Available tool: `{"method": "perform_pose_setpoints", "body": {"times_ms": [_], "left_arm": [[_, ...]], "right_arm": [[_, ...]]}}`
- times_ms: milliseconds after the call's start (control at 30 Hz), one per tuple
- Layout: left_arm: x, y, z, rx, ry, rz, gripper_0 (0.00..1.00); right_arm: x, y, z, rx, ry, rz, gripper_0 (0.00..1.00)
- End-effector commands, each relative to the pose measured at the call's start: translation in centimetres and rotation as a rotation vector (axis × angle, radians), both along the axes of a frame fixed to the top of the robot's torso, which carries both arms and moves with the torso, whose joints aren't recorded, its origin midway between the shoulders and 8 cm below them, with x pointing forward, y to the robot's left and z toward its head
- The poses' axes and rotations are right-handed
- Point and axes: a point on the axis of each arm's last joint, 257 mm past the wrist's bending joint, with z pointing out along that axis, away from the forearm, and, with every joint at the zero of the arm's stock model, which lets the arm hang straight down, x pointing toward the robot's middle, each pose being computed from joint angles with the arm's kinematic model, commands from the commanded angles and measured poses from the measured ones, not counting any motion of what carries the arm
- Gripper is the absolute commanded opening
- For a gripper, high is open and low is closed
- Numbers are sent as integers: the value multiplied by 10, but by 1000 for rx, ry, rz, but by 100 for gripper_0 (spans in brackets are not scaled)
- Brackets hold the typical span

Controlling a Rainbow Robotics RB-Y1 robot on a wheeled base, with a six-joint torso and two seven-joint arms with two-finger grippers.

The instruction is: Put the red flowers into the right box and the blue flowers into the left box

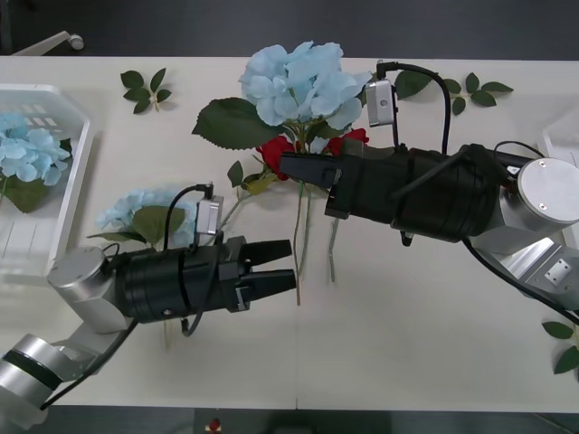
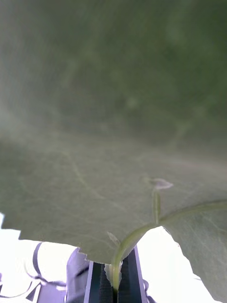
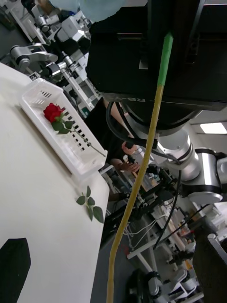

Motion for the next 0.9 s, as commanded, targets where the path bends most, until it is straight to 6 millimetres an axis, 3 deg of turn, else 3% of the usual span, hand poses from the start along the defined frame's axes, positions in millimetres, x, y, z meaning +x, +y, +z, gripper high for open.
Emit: {"method": "perform_pose_setpoints", "body": {"times_ms": [33, 300, 367, 400, 433, 900], "left_arm": [[-5, -27, 24, -45, 2, -9, 100], [-10, -54, 34, -72, 11, 10, 100], [-9, -58, 35, -78, 14, 15, 65], [-9, -60, 34, -75, 14, 18, 26], [-8, -60, 33, -72, 16, 23, 1], [0, -59, 31, -62, 20, 48, 0]], "right_arm": [[-11, 6, 25, 22, -64, 26, 0], [-11, 6, 24, 21, -67, 27, 0], [-11, 6, 24, 21, -67, 27, 0], [-11, 6, 25, 22, -68, 27, 0], [-11, 6, 25, 21, -67, 25, 0], [-11, 6, 24, 20, -68, 27, 0]]}}
